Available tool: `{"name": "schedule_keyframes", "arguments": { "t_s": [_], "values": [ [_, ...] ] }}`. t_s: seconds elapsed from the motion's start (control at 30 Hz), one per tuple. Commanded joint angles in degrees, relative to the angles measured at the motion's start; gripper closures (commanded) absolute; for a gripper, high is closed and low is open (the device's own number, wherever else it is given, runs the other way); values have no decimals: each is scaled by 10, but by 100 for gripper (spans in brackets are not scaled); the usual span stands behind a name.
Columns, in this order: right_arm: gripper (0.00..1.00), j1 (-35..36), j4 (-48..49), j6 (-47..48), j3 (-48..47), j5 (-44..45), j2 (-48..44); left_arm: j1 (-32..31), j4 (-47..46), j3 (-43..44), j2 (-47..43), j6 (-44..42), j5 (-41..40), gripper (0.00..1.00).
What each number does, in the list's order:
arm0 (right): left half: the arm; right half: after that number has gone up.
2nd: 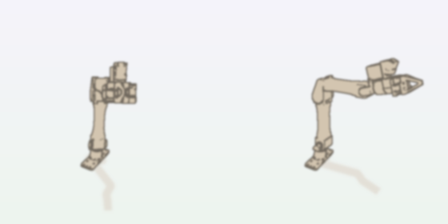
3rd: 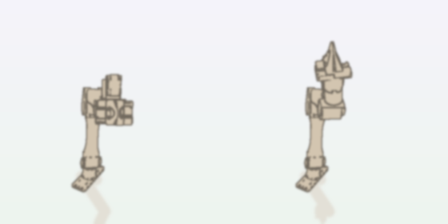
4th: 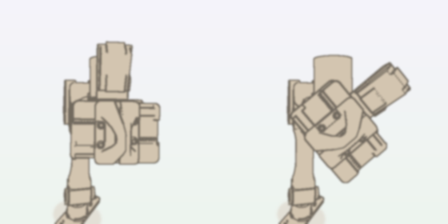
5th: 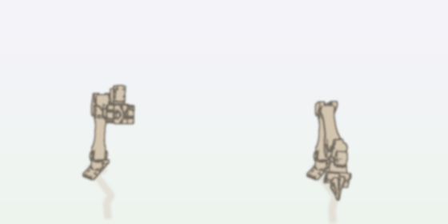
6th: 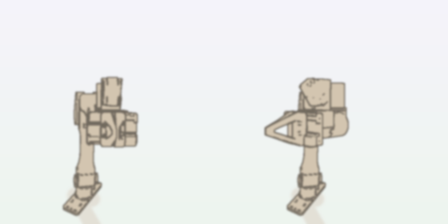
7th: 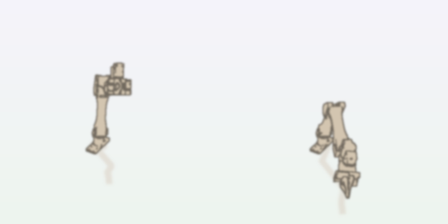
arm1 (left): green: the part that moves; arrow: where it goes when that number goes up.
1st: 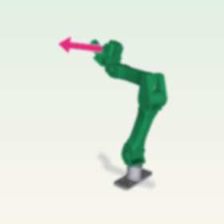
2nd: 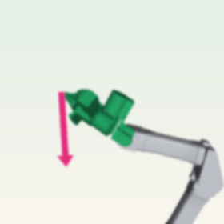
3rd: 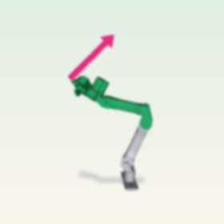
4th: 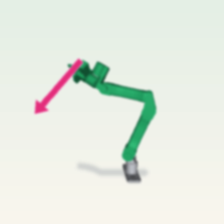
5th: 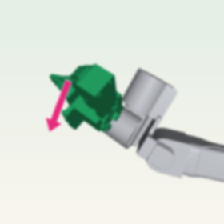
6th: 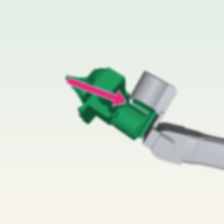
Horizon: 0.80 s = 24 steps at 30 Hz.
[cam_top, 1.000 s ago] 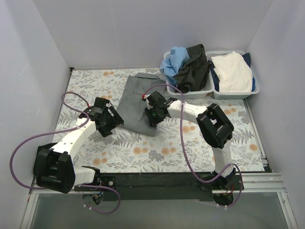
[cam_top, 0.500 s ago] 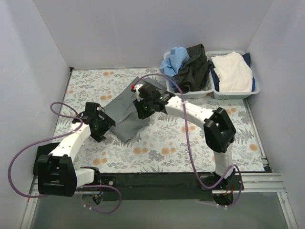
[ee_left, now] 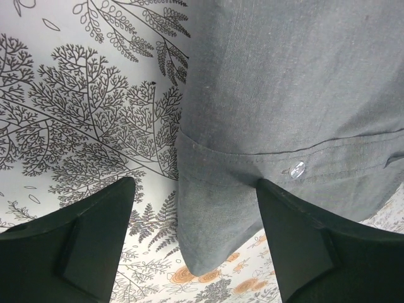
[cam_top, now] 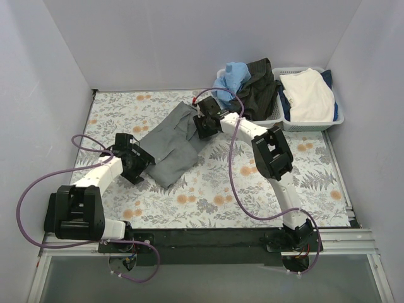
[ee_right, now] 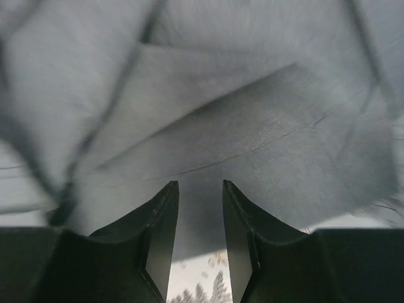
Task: Fold and stack the long sleeve shirts
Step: Fold the shirt
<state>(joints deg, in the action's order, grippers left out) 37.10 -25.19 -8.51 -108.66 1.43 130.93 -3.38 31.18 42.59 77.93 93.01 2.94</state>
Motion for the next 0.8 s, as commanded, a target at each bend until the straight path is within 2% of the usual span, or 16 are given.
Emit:
{"name": "schedule_keyframes", "arguments": {
  "t_s": [0.0,0.17,0.3,0.43,0.6,0.77],
  "values": [
    [57,5,-4,12,-10,-7,14,12,11,0,-26,-6,-7,22],
    [59,7,2,0,112,-11,-19,33,27,-14,-44,-22,-14,21],
    [60,29,8,-29,279,-28,-102,77,20,-11,-38,-45,2,20],
    [60,77,-7,-35,370,-41,-182,101,-3,5,-2,-84,53,20],
    [59,104,-48,-33,365,4,-269,103,-52,18,-2,-124,126,20],
    [57,102,-53,-36,243,64,-274,103,-82,23,-14,-154,152,20]
  ]
}}
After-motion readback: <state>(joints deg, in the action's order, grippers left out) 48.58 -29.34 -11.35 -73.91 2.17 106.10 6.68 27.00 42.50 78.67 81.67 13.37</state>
